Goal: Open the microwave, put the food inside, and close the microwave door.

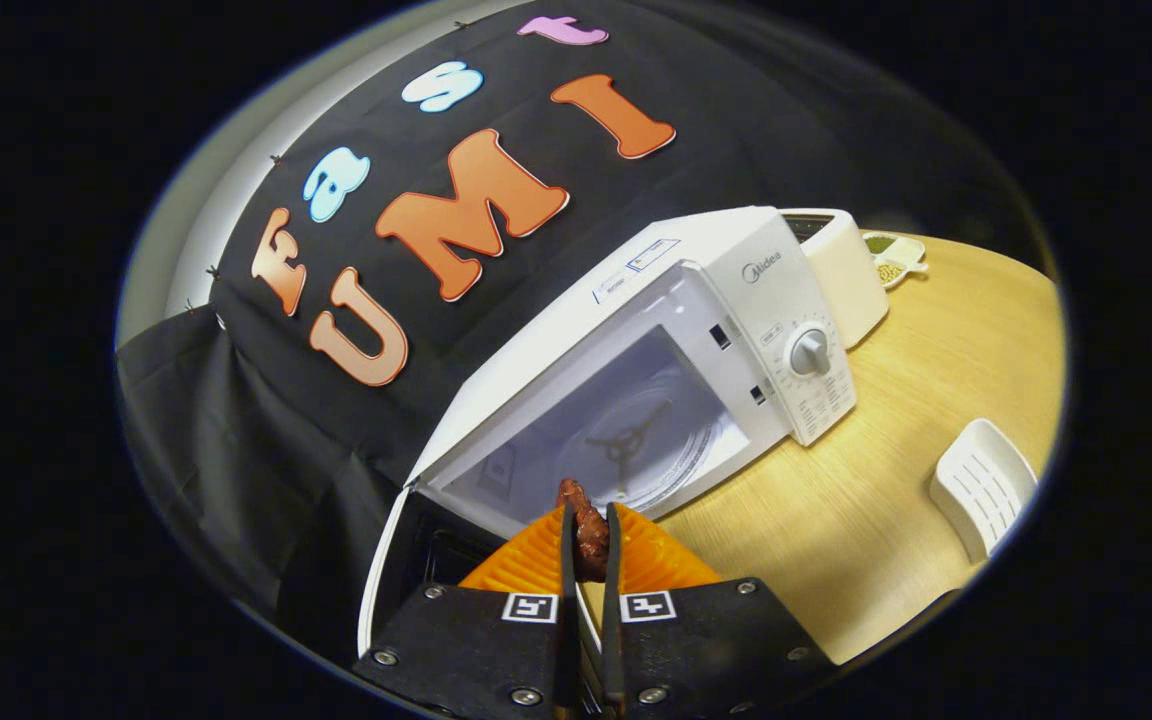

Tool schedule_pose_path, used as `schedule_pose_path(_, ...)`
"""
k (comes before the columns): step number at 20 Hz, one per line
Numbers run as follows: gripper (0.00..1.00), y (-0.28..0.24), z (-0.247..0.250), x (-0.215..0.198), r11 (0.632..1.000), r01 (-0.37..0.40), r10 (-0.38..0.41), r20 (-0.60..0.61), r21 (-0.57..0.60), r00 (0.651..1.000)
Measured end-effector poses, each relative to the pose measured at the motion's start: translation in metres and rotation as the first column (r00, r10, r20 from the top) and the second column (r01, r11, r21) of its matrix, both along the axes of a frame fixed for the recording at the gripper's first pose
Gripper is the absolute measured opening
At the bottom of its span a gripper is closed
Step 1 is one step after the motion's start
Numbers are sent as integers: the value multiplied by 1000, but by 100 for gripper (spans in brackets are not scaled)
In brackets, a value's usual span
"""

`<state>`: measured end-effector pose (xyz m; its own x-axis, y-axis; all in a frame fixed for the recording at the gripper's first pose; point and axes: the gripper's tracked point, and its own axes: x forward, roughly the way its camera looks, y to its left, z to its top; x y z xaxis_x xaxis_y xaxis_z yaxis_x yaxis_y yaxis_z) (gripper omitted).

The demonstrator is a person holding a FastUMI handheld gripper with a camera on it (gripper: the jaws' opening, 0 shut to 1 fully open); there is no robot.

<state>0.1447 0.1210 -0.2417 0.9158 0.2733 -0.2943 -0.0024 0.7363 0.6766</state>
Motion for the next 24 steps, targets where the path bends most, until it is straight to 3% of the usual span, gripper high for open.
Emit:
schedule_pose_path(12,9,32,-60,98,977,191,-186,-65,93,980)
schedule_pose_path(17,9,41,-89,130,967,237,-225,-130,89,966)
schedule_pose_path(20,15,46,-86,133,973,224,-216,-117,59,969)
schedule_pose_path(22,34,41,-86,132,973,230,-227,-101,16,969)
schedule_pose_path(24,63,38,-83,125,974,224,-225,-91,-19,970)
